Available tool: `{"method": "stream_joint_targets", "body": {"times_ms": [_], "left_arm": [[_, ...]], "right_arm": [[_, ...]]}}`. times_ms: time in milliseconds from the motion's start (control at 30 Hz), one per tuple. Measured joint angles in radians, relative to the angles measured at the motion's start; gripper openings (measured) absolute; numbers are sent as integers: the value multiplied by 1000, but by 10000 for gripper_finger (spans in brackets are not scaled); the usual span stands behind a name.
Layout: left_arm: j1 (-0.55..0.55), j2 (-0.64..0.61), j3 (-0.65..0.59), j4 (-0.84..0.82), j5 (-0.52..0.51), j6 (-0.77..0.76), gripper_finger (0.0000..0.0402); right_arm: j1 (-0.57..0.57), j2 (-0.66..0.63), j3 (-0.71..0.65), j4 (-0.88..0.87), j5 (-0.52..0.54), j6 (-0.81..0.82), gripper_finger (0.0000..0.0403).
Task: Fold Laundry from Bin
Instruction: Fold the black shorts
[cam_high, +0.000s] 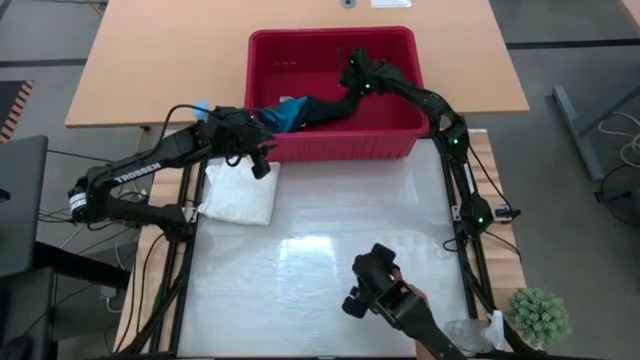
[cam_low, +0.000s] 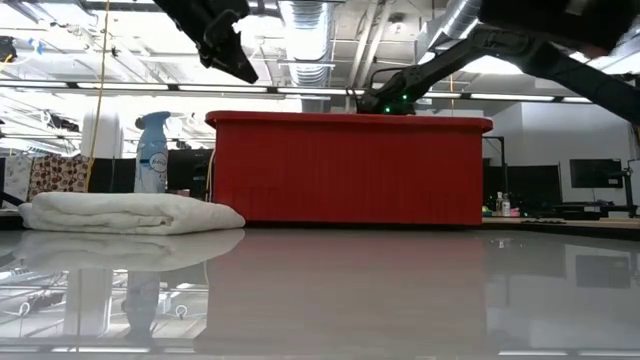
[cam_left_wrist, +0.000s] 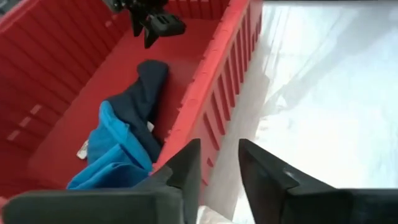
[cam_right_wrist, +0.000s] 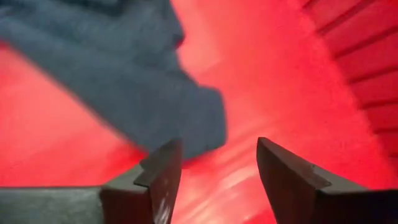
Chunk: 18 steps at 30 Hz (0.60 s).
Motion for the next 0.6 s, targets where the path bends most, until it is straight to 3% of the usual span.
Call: {"method": "stream_joint_targets", "body": {"times_ms": [200, 400, 500, 600], "left_arm": [[0, 0, -12, 23, 5, -50, 151], [-1, 0, -12, 43, 5, -80, 174], [-1, 0, -12, 43, 5, -97, 176], [-1, 0, -12, 40, 4, -119, 176]], "right_arm": [[9, 1, 0, -158, -88, 26, 244], [11, 31, -1, -254, -169, 25, 244], [20, 69, 0, -271, -170, 24, 244], [36, 121, 1, -269, -94, -25, 238]]}}
